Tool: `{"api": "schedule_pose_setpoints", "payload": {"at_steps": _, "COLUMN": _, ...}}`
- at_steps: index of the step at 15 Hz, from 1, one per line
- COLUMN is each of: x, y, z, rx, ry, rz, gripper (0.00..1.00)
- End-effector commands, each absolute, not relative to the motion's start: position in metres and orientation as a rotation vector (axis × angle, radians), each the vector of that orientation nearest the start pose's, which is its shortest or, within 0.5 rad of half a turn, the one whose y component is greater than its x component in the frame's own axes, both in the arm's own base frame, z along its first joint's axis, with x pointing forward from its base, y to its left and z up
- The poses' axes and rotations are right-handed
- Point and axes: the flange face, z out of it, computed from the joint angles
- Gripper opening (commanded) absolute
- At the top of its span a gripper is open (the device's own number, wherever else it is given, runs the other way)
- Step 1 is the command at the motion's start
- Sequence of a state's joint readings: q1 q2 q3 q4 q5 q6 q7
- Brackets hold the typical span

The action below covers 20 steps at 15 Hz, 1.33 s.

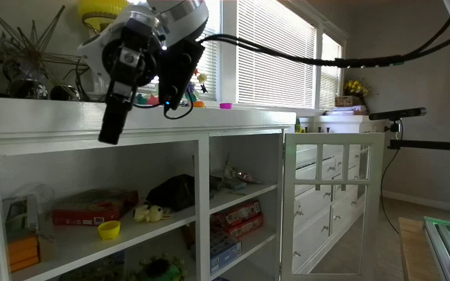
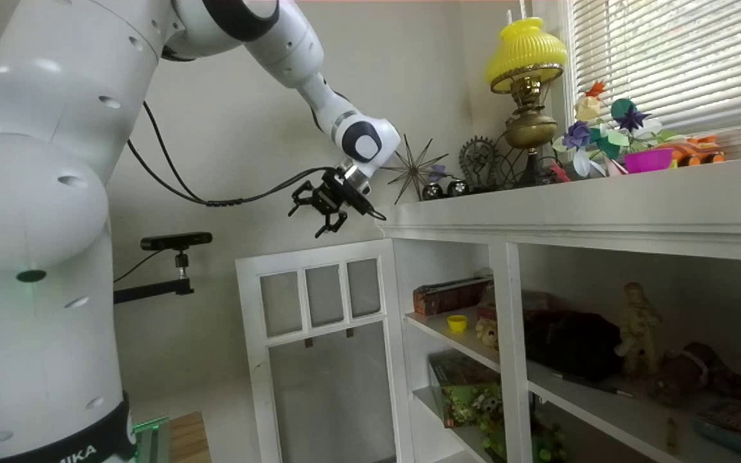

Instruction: Open the left cabinet door

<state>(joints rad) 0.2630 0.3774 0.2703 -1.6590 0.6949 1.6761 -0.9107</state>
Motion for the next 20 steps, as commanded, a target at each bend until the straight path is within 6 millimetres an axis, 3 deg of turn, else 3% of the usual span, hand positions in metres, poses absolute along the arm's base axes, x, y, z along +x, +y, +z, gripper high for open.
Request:
{"api": "schedule_pose_setpoints", "payload": {"at_steps": 1, "x": 0.485, "y": 0.314, "z": 0.441, "rx": -2.026, "ry": -1.369, "rz": 0.289, "gripper": 1.00}}
{"api": "schedule_pose_setpoints", "payload": {"at_steps": 5, "x": 0.452, "y": 0.270, "z": 0.489, "rx": -2.140, "ry": -1.401, "rz": 0.336, "gripper": 1.00}}
{"api": "schedule_pose_setpoints", "payload": {"at_steps": 13, "x": 0.354, "y": 0.200, "z": 0.582, "rx": -2.319, "ry": -1.471, "rz": 0.456, "gripper": 1.00}}
{"api": "schedule_pose_setpoints", "payload": {"at_steps": 14, "x": 0.385, "y": 0.219, "z": 0.568, "rx": -2.256, "ry": -1.476, "rz": 0.425, "gripper": 1.00}}
{"api": "schedule_pose_setpoints", "payload": {"at_steps": 17, "x": 0.359, "y": 0.206, "z": 0.589, "rx": -2.286, "ry": -1.483, "rz": 0.422, "gripper": 1.00}}
{"api": "schedule_pose_setpoints", "payload": {"at_steps": 20, "x": 0.357, "y": 0.205, "z": 0.584, "rx": -2.286, "ry": -1.477, "rz": 0.436, "gripper": 1.00}}
